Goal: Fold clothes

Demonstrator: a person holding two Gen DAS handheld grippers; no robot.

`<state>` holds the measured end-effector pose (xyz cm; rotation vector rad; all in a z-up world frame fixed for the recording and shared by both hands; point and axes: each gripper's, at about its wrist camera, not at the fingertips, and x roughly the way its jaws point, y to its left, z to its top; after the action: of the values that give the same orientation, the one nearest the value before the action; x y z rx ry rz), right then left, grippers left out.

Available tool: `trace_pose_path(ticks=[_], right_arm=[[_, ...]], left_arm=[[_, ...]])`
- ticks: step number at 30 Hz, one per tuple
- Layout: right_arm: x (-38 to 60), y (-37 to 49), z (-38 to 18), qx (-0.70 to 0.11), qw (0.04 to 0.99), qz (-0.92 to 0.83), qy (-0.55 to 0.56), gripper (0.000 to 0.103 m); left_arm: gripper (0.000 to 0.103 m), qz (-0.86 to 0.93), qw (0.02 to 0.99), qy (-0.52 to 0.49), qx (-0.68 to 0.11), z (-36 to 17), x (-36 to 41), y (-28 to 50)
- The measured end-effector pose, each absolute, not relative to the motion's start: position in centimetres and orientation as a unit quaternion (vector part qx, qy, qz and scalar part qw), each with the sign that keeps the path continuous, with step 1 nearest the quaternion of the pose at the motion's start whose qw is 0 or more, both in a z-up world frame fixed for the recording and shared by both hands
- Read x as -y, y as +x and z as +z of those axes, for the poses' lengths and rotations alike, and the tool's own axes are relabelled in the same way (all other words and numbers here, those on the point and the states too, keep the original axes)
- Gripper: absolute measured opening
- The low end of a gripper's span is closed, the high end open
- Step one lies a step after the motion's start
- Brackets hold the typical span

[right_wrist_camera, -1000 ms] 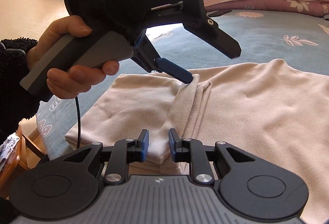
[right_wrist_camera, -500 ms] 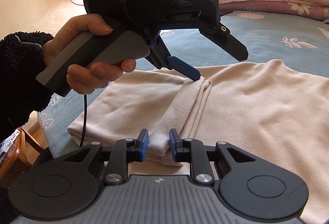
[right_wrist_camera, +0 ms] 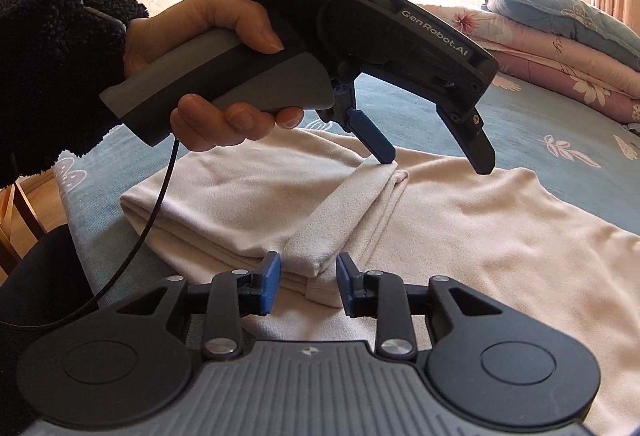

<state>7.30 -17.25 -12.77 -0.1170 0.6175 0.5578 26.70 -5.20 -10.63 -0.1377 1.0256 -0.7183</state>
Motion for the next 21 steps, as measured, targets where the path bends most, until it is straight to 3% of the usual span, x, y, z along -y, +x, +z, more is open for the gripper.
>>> trace_pose_path(ticks=[5, 10, 17, 21], right_arm=[[15.8, 8.2, -11.6, -0.280, 0.922, 0.258, -0.060, 0.041], [13.5, 9.3, -13.5, -0.328, 0.910, 0.236, -0.099, 0.051], [18.5, 8.1, -11.1, -0.319, 0.927, 0.195, -0.024, 0.064], [23.5, 8.5, -12.0, -0.342, 0.930, 0.131, 0.043, 0.064]], left_arm=[[0.102, -0.308, 0.834, -0.055, -0.455, -7.3, 2.7, 24.3], [0.102, -0.268, 0.843, -0.015, -0.466, -7.9, 1.1, 21.7], [0.102, -0.231, 0.847, 0.036, -0.478, -10.2, 0.0, 18.2], [0.102, -0.223, 0.844, 0.046, -0.485, -12.2, 0.0, 17.4]])
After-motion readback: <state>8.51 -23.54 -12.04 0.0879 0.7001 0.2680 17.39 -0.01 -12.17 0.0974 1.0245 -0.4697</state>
